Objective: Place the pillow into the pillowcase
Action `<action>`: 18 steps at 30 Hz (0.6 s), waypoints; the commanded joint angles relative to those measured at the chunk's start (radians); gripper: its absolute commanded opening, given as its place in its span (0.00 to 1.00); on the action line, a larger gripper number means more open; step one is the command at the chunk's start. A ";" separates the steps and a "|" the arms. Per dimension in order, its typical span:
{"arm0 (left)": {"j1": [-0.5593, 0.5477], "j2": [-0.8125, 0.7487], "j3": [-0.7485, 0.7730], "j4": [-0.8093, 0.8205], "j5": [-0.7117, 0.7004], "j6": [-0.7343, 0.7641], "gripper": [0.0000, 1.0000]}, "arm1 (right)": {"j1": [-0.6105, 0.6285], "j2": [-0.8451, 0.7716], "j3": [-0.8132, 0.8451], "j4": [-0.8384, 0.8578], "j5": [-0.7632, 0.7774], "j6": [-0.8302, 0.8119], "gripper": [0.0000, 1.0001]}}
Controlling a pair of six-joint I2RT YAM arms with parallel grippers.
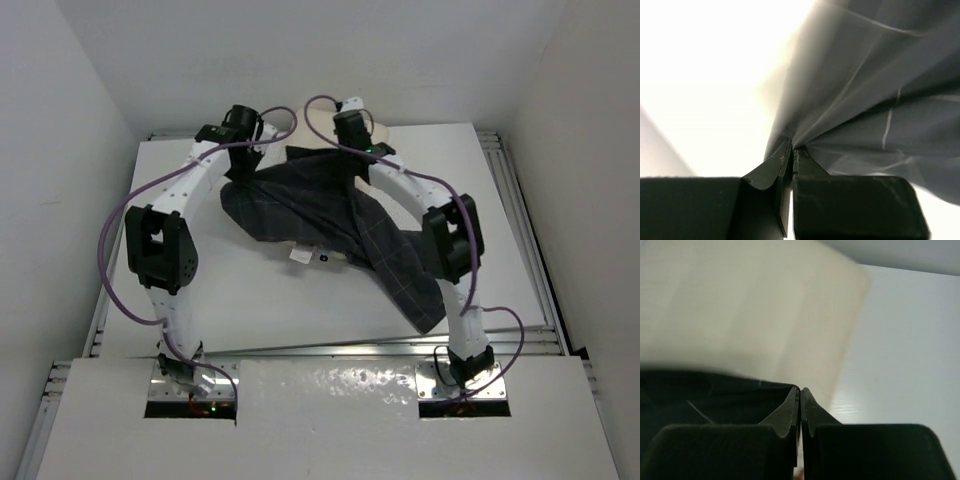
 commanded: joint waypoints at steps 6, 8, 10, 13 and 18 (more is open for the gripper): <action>0.008 -0.141 0.248 -0.011 -0.248 0.253 0.00 | -0.119 -0.432 -0.215 0.202 0.083 -0.110 0.00; 0.003 -0.149 0.348 0.013 -0.258 0.308 0.00 | -0.121 -0.478 -0.220 0.205 0.073 -0.140 0.00; -0.003 -0.171 0.419 0.067 -0.271 0.356 0.00 | -0.121 -0.510 -0.215 0.204 0.059 -0.147 0.00; -0.020 -0.228 0.413 0.170 -0.290 0.408 0.00 | -0.121 -0.561 -0.164 0.157 -0.120 -0.157 0.00; -0.037 -0.320 0.313 0.308 -0.304 0.401 0.00 | -0.115 -0.528 -0.057 -0.218 -0.714 -0.119 0.77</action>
